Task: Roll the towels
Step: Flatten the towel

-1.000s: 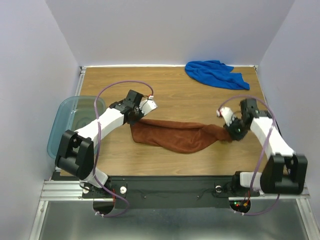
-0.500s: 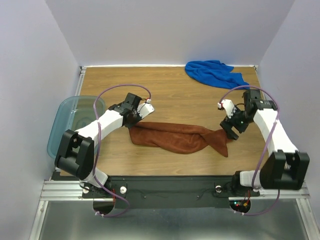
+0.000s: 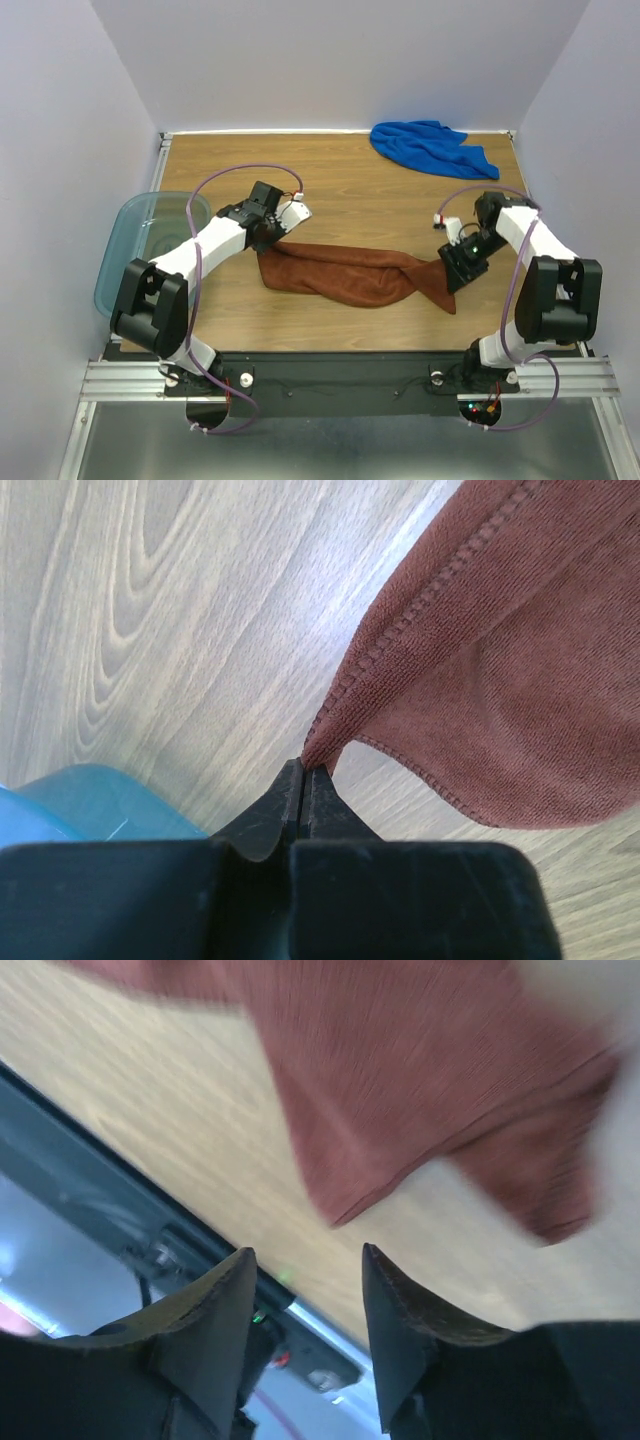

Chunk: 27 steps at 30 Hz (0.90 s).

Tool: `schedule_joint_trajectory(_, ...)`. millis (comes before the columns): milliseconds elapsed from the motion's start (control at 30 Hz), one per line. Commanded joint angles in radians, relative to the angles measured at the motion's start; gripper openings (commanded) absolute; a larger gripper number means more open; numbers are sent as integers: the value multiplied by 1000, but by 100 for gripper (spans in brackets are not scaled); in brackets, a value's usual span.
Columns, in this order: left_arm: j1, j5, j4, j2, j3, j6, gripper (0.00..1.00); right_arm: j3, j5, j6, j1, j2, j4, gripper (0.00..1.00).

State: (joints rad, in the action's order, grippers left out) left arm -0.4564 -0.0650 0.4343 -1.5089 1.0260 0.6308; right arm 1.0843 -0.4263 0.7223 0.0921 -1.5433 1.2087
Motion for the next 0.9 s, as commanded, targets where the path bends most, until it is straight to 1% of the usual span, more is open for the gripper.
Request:
schedule_joint_trajectory(0,4,22,-12,-7,46,-13,0,-99,81,-70,6,46,-21,55)
schedule_joint_trajectory(67,4,24,-12,-11,46,-14,0,-145,99,-86,1,43,-50,59)
schedule_joint_trajectory(267,5,22,-14,-16,52,-14,0,-172,138,-115,-18,2,-127,61)
schedule_joint_trajectory(467,15,25,-22,-36,63,-16,0,-170,144,-130,-67,-66,-143,60)
schedule_joint_trajectory(567,18,30,-28,-45,71,-20,0,-170,162,-152,-89,-72,-173,56)
schedule_joint_trajectory(600,19,33,-29,-47,75,-20,0,-170,167,-162,-119,-72,-178,54)
schedule_joint_trajectory(667,24,37,-29,-48,78,-22,0,-173,172,-167,-129,-75,-182,48)
schedule_joint_trajectory(700,27,39,-31,-50,80,-20,0,-173,178,-172,-130,-75,-186,40)
schedule_joint_trajectory(767,35,48,-26,-59,91,-28,0,-175,185,-175,-135,-83,-189,27)
schedule_joint_trajectory(800,38,53,-23,-62,94,-29,0,-173,187,-178,-135,-83,-190,18)
schedule_joint_trajectory(833,41,57,-22,-68,100,-29,0,-173,196,-182,-135,-83,-192,1)
schedule_joint_trajectory(867,45,59,-22,-68,100,-31,0,-170,196,-184,-135,-80,-192,1)
